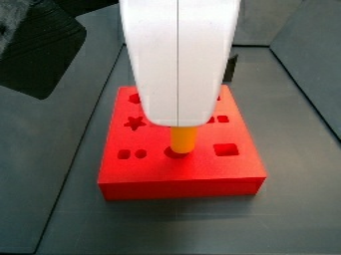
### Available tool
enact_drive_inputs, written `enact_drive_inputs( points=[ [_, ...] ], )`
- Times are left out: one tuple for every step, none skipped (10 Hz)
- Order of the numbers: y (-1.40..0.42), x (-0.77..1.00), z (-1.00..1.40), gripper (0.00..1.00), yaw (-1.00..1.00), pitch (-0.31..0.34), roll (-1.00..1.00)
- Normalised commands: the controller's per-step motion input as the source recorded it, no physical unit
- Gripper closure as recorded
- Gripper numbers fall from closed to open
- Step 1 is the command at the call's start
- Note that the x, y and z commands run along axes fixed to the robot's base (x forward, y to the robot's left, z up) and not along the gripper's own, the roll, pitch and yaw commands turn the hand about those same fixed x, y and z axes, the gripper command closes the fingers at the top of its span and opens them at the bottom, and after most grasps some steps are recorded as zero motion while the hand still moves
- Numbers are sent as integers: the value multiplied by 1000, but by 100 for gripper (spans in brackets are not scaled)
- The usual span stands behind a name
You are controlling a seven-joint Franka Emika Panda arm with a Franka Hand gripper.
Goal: Pick up the oval object. Move up. Move to above the board. Insert the oval object.
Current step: Insert the oval object.
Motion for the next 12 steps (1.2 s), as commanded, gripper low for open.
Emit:
enact_drive_inputs(
  points=[
    [0,0,0,100,-63,4,4],
    [0,14,0,100,-31,1,0],
    [0,0,-60,100,0,0,0],
    [0,0,-326,100,0,0,-39],
    [0,0,-351,100,0,0,-20],
    [0,0,-309,100,0,0,-10],
    [0,0,-251,100,0,0,-19],
    [-3,0,-326,100,0,0,-27],
    [0,0,-294,100,-9,0,-74],
    [0,-69,-197,100,-91,0,-110],
    [0,-86,-163,100,-97,0,-127],
    [0,-71,-134,100,-89,-9,-181]
  ],
)
